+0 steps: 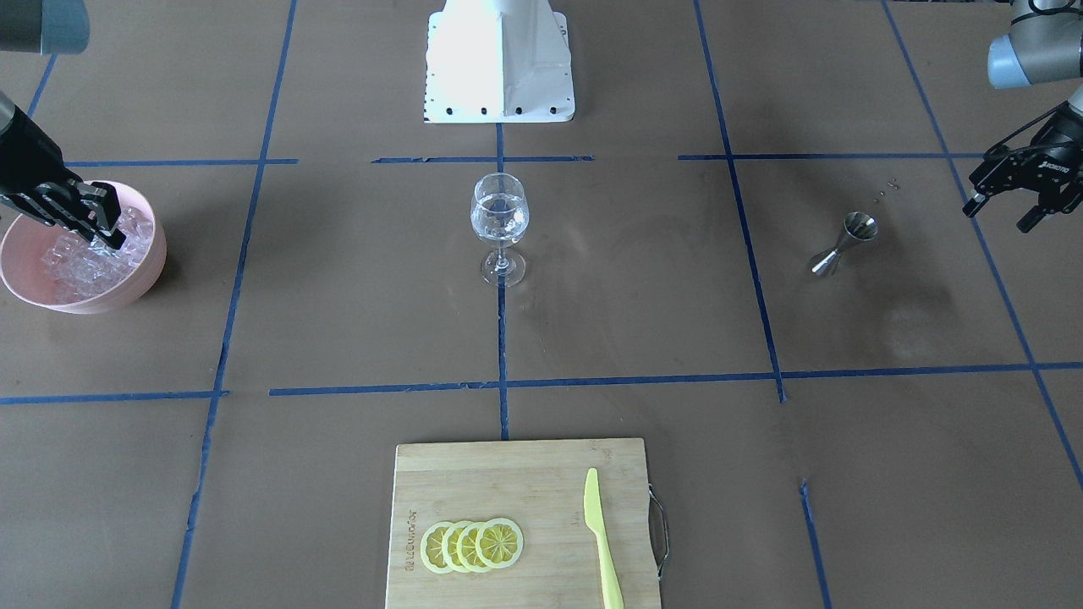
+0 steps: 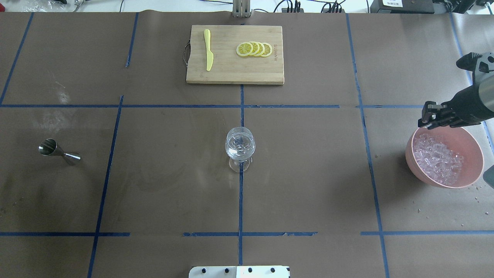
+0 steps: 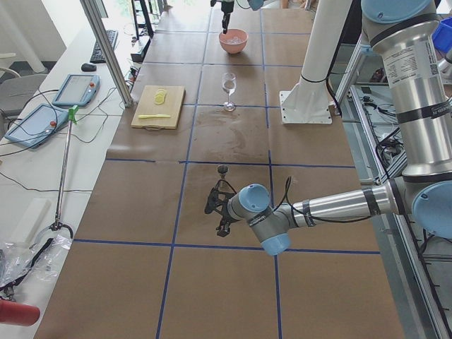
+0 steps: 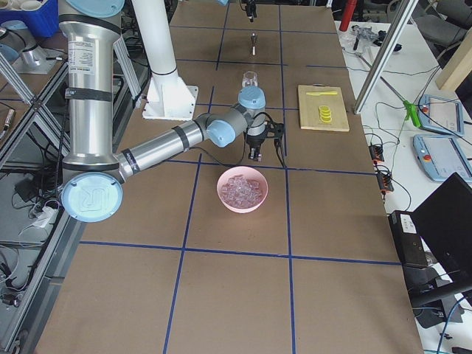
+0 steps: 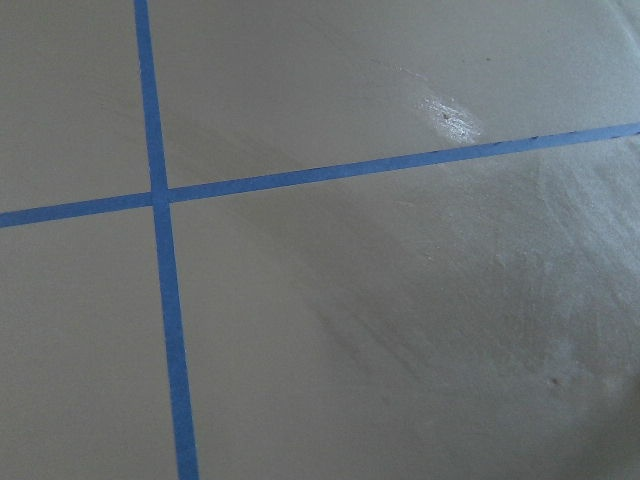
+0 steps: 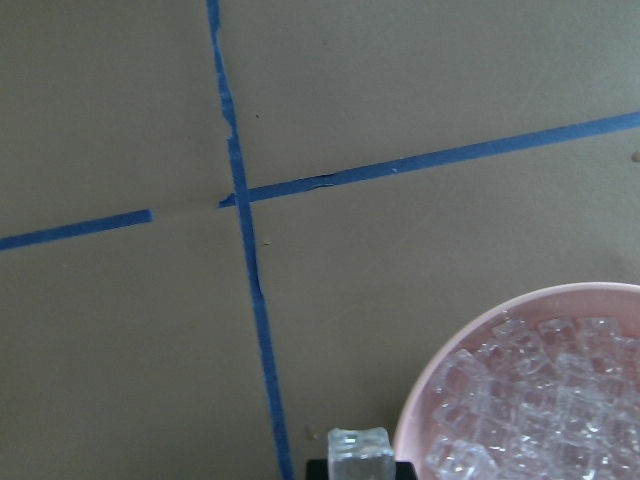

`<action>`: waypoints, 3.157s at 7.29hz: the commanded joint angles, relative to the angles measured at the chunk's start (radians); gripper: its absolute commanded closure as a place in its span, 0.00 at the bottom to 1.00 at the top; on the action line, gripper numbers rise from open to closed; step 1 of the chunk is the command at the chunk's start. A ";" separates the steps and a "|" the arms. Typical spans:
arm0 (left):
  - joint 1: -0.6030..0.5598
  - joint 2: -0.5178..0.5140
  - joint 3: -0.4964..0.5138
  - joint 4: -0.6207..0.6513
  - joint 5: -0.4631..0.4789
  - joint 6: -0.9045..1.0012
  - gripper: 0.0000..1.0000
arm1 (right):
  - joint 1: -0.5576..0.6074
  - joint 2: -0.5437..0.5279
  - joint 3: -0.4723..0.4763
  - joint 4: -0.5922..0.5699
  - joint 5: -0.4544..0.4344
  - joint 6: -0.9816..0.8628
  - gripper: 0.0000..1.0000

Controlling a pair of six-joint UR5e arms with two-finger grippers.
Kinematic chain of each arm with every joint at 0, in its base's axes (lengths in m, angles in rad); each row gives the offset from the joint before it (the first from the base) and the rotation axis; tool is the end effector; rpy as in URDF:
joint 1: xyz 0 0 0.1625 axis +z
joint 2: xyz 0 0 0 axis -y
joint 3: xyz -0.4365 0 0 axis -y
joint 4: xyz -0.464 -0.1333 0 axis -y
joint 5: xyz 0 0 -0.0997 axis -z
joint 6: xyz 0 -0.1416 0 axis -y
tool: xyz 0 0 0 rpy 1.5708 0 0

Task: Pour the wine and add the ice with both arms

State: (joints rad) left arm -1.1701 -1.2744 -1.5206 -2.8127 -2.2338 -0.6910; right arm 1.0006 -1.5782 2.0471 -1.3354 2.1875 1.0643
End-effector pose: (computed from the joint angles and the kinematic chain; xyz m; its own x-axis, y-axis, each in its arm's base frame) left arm 0.1363 -0.4400 0.7296 0.5703 0.2108 -0.7939 0.1552 0.9215 0.3561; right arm -0.2598 -0.5004 0.4128 0.5948 0.1944 0.7800 -0.2242 0.9719 -0.0713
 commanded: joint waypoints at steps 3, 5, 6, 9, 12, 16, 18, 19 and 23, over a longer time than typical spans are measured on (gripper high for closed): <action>-0.048 -0.120 -0.012 0.265 -0.043 0.127 0.00 | -0.263 0.249 0.067 -0.005 -0.151 0.439 1.00; -0.138 -0.202 -0.012 0.455 -0.027 0.317 0.00 | -0.376 0.477 0.074 -0.249 -0.283 0.509 1.00; -0.187 -0.256 -0.012 0.580 -0.029 0.420 0.00 | -0.432 0.582 0.071 -0.372 -0.340 0.529 1.00; -0.282 -0.350 -0.015 0.841 -0.029 0.588 0.00 | -0.577 0.687 0.038 -0.386 -0.489 0.649 1.00; -0.286 -0.333 -0.049 0.839 -0.037 0.579 0.00 | -0.577 0.773 -0.082 -0.384 -0.520 0.658 1.00; -0.286 -0.313 -0.053 0.829 -0.037 0.574 0.00 | -0.576 0.779 -0.099 -0.381 -0.540 0.658 0.49; -0.286 -0.312 -0.055 0.829 -0.037 0.574 0.00 | -0.576 0.776 -0.105 -0.381 -0.554 0.657 0.00; -0.286 -0.312 -0.055 0.829 -0.037 0.574 0.00 | -0.574 0.776 -0.104 -0.383 -0.554 0.651 0.00; -0.286 -0.269 -0.085 0.797 -0.047 0.574 0.00 | -0.351 0.519 0.060 -0.380 -0.345 0.431 0.00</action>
State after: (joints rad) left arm -1.4557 -1.5562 -1.5983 -1.9976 -2.2761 -0.1159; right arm 0.5466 -0.9587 2.0527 -1.7169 1.7267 1.6109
